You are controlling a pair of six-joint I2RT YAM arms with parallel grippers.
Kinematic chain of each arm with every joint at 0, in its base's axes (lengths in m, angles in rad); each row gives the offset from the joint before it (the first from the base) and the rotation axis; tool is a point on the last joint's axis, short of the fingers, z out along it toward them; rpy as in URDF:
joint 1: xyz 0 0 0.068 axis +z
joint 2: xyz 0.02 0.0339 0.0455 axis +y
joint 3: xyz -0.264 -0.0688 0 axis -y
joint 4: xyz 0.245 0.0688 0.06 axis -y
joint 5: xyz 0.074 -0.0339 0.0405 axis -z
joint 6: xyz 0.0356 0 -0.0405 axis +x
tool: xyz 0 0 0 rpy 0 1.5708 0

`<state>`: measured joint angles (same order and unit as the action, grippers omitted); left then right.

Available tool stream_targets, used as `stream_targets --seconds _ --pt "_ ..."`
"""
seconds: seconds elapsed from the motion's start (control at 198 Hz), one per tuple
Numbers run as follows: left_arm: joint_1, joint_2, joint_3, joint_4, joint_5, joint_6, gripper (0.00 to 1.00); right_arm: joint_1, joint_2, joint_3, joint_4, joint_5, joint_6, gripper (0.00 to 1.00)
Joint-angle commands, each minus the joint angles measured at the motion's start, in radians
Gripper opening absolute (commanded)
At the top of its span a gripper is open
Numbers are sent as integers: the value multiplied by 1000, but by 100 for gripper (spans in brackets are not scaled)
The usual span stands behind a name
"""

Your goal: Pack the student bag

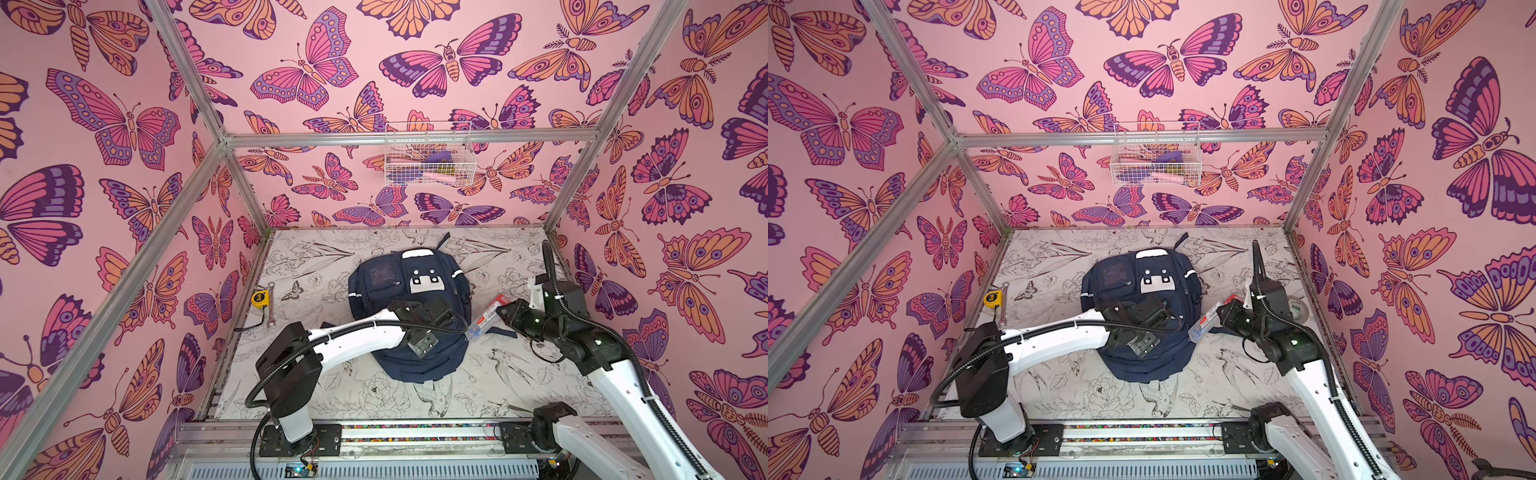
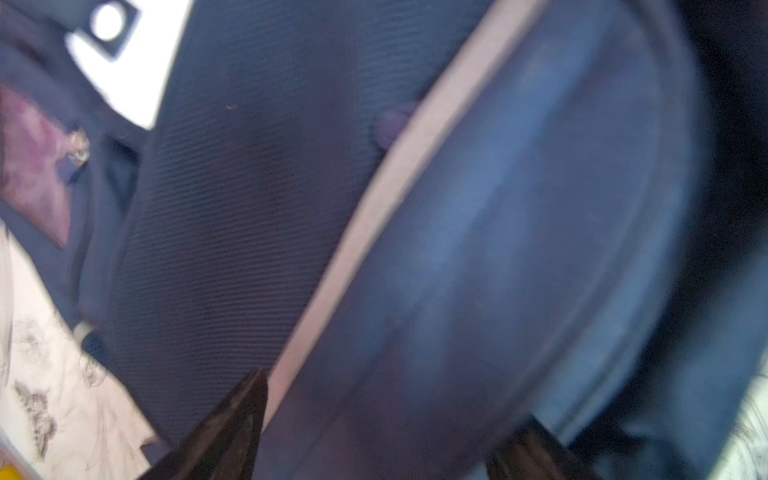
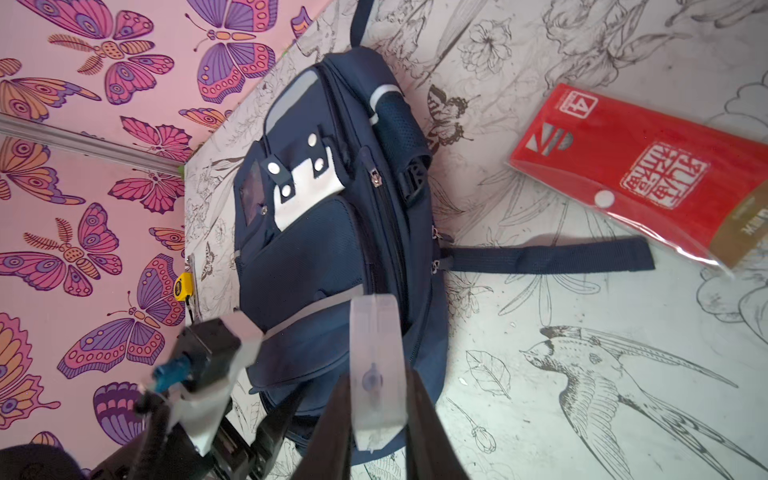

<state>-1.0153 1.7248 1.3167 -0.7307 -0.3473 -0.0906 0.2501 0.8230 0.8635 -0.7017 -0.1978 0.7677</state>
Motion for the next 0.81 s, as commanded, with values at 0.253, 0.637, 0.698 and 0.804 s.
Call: stream_targets --seconds 0.253,0.637,0.698,0.804 --pt "50 -99 20 64 -77 -44 0 2 -90 -133 141 -64 220 0" --pt "132 -310 -125 270 159 -140 0 206 -24 -305 652 51 527 0" --pt "142 -309 -132 276 171 -145 0 244 1 -295 668 77 533 0" --pt "155 -300 -133 281 222 -164 0 311 31 -292 699 142 551 0"
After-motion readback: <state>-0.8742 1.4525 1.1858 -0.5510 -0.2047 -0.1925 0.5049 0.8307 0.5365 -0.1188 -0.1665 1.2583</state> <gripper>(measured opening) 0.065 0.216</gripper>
